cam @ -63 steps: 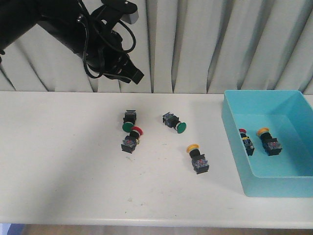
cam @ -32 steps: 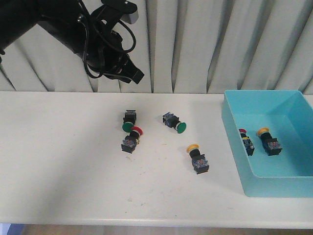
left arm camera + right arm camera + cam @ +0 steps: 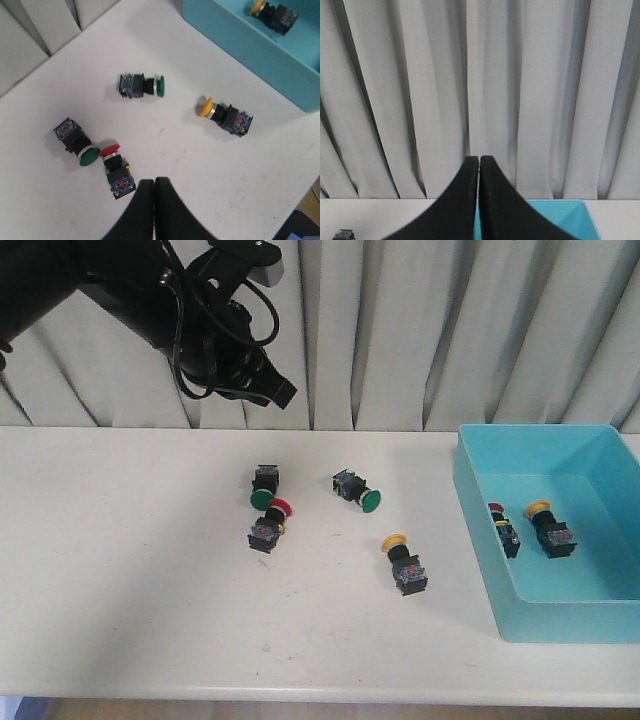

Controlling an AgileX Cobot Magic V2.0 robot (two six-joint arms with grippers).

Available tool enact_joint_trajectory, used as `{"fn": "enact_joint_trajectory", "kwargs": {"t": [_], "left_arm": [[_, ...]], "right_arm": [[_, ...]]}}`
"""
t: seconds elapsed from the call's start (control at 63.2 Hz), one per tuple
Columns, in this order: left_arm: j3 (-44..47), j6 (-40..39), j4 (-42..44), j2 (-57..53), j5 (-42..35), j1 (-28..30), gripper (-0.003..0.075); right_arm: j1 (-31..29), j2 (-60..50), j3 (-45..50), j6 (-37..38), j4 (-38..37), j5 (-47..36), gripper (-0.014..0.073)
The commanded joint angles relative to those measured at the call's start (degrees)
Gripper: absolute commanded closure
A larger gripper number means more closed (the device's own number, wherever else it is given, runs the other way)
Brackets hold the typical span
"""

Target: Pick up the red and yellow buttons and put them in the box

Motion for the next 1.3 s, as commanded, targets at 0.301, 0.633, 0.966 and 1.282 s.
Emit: {"fn": "enact_joint_trajectory", "kwargs": {"t": [0.301,0.633,0.966,1.282], "left_arm": [[8.7,1.4,12.0,-13.6,-9.6,-2.9,0.0717],[60.9,-2.8,13.6,-47.7,-59.1,2.6,0.0717],[102.5,-7.4,13.6,-83.6,-69.1,13.7,0.0717],[117.4,-15.5,13.6,-105.2,-66.9,17.4,0.0717]], "right_arm": [[0.1,-0.1,-1.6,-0.7,0.7,-3.4,0.0599],[0.1,-0.1,-1.6,-0.7,0.7,-3.4,0.0598],[0.1,-0.1,-1.6,-0.7,0.7,-3.4,0.0598],[0.1,-0.1,-1.6,-0.7,0.7,-3.3,0.0598]]}}
